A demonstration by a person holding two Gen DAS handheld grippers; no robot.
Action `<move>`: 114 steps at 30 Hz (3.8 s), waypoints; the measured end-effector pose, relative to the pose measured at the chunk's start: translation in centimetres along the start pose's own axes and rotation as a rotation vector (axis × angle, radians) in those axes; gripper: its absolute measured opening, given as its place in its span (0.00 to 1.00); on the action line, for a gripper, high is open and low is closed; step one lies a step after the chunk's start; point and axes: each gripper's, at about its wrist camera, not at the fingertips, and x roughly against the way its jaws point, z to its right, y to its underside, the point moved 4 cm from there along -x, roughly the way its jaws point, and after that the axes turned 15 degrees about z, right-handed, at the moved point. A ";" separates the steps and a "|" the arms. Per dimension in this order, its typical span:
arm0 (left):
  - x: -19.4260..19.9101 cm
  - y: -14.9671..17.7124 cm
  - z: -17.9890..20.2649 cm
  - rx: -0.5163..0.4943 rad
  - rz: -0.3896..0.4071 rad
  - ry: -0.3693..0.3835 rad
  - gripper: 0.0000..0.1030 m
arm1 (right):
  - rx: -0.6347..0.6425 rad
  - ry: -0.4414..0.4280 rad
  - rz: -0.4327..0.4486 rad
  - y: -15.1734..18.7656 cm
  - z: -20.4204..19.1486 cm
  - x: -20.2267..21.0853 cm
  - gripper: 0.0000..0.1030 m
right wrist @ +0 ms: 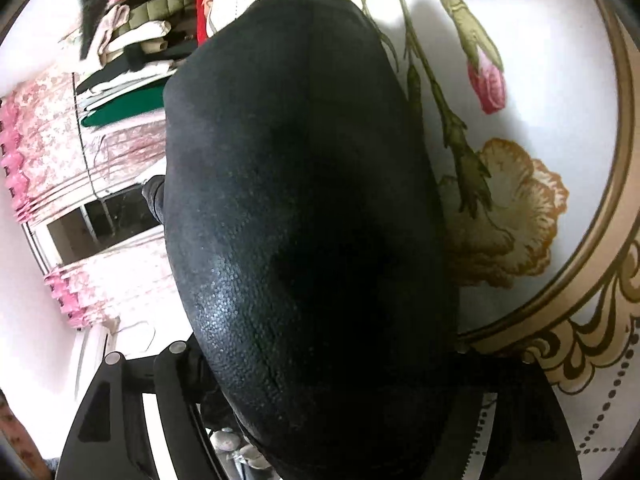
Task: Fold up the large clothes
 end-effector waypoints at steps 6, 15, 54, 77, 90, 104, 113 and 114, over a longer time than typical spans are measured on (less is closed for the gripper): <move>2.2 -1.0 0.0 -0.019 0.029 0.030 0.99 | -0.053 -0.045 0.061 0.9 -1.7 2.3 0.52; 1.6 -1.8 0.7 0.064 -0.014 0.206 0.99 | -0.082 -0.175 0.072 1.9 -5.7 1.6 0.49; 1.4 -4.9 52.2 -0.405 0.071 0.745 0.24 | 0.121 -0.388 0.492 -25.0 -26.4 25.2 0.47; -10.9 3.1 58.5 -0.906 0.028 0.562 0.99 | 0.161 0.332 0.617 -40.2 -18.2 27.5 0.89; 2.0 0.8 56.7 -1.331 0.251 0.398 0.99 | 0.323 1.043 0.964 -21.1 -30.6 26.9 1.00; 22.2 -3.3 50.4 -1.381 0.239 0.495 0.99 | 0.300 1.209 1.123 3.7 -47.9 29.3 1.00; 32.6 -5.0 46.2 -1.381 0.300 0.538 0.99 | 0.355 1.191 1.202 17.9 -56.6 32.0 1.00; 33.7 -5.0 45.8 -1.378 0.303 0.543 0.99 | 0.366 1.192 1.209 19.0 -57.3 32.2 1.00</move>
